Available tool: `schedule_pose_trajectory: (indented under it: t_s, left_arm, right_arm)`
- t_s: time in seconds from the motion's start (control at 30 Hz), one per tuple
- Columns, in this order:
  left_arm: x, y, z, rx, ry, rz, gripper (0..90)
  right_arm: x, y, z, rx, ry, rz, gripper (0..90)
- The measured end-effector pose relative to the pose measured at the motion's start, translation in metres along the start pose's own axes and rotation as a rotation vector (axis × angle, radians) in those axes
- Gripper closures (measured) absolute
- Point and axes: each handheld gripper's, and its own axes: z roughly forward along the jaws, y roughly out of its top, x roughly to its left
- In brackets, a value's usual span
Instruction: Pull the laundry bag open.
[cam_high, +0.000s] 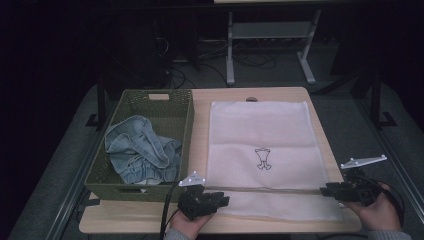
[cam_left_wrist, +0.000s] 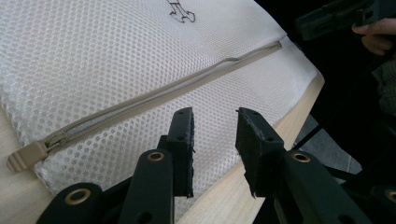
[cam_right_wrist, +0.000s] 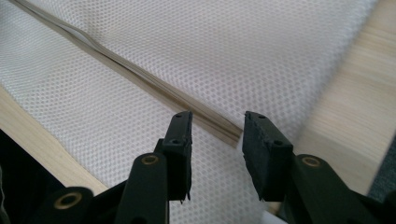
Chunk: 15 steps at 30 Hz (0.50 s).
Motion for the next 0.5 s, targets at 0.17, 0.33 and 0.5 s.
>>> schedule_pose_trajectory:
  t_s: [0.17, 0.33, 0.5]
  left_arm:
    - [-0.001, 0.003, -0.001, -0.009, -0.031, 0.005, 63.2]
    - [-0.002, 0.006, 0.001, -0.004, -0.049, 0.006, 61.3]
    - [-0.002, 0.011, 0.001, 0.004, -0.06, 0.007, 59.8]
  right_arm:
    - [0.009, 0.004, 0.005, -0.011, 0.016, -0.022, 57.2]
    - [0.017, 0.009, 0.008, -0.02, 0.034, -0.042, 54.7]
    - [0.023, 0.013, 0.011, -0.029, 0.05, -0.06, 52.6]
